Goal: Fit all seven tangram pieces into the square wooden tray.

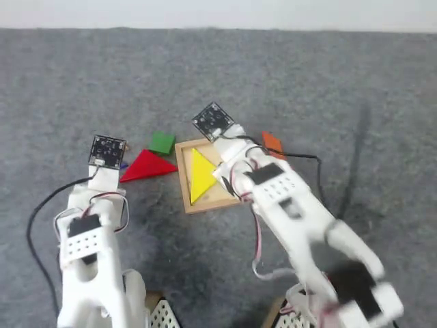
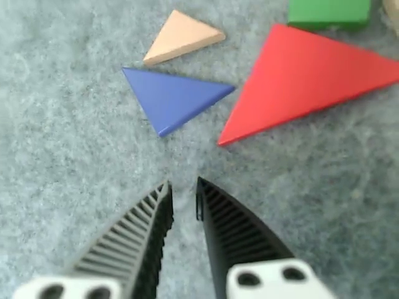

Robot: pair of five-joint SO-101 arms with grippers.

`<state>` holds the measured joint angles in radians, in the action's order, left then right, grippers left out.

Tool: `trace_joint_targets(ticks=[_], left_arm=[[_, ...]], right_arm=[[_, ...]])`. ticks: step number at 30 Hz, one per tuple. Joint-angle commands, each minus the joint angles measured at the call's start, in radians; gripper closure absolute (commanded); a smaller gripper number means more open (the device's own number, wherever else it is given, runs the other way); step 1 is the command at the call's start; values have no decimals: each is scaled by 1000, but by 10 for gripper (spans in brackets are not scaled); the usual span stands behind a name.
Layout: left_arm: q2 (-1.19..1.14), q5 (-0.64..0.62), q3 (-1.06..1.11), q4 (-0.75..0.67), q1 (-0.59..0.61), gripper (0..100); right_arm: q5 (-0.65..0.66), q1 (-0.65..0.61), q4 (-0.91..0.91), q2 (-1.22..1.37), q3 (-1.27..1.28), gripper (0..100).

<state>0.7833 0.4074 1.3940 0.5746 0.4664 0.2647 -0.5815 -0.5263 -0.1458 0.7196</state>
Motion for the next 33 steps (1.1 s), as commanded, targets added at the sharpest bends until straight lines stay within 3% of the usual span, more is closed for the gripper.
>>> trace_joint_targets(ticks=[1,9,15,20,22,29,33], left_arm=[[98,12,18,-23,8,927],[238,11,122,-95,3,927],[288,11,150,-94,3,927],[292,11,151,-94,3,927],[292,11,151,-94,3,927],[292,11,151,-92,3,927],[298,11,162,-92,3,927]], right_arm=[[-11,-4,117,143,-92,980],[-2,-13,179,231,-121,979],[9,-90,179,268,-121,979],[264,-139,179,306,-126,979],[310,-143,174,303,-121,979],[304,-140,179,176,-63,978],[183,-96,179,19,-9,978]])
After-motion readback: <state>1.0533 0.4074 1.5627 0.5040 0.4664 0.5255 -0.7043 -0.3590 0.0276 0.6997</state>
